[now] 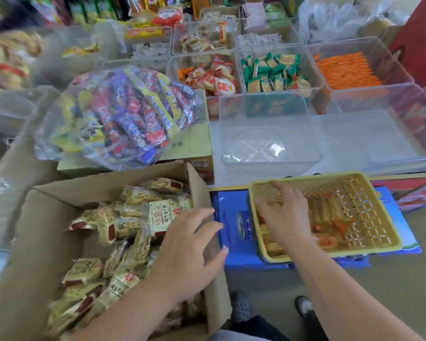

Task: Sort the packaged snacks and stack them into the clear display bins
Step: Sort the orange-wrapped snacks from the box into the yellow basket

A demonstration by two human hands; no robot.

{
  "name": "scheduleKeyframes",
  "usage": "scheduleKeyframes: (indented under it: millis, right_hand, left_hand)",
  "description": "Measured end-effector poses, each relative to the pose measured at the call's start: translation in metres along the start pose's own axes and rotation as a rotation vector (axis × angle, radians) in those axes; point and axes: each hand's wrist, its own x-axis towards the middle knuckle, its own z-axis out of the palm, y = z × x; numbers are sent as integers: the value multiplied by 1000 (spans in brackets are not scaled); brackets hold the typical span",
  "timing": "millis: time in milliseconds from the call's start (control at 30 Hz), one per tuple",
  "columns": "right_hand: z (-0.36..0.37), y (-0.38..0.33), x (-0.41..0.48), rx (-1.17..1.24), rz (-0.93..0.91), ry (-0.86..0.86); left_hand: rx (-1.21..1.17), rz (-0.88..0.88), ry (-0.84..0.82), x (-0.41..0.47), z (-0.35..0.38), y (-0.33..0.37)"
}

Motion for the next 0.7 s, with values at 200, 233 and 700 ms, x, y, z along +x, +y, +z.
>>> scheduleKeyframes:
  millis: [200,233,700]
  right_hand:
    - [61,-84,-72,147,-223,-212]
    - [70,-94,-82,159,-242,-224]
    - [170,-110,-134,-243,-63,-497]
  left_hand:
    - [45,-425,163,-73,-51,-95]
    - [44,-507,146,-85,-56,-114]
    - [306,-540,-327,-57,-76,-294]
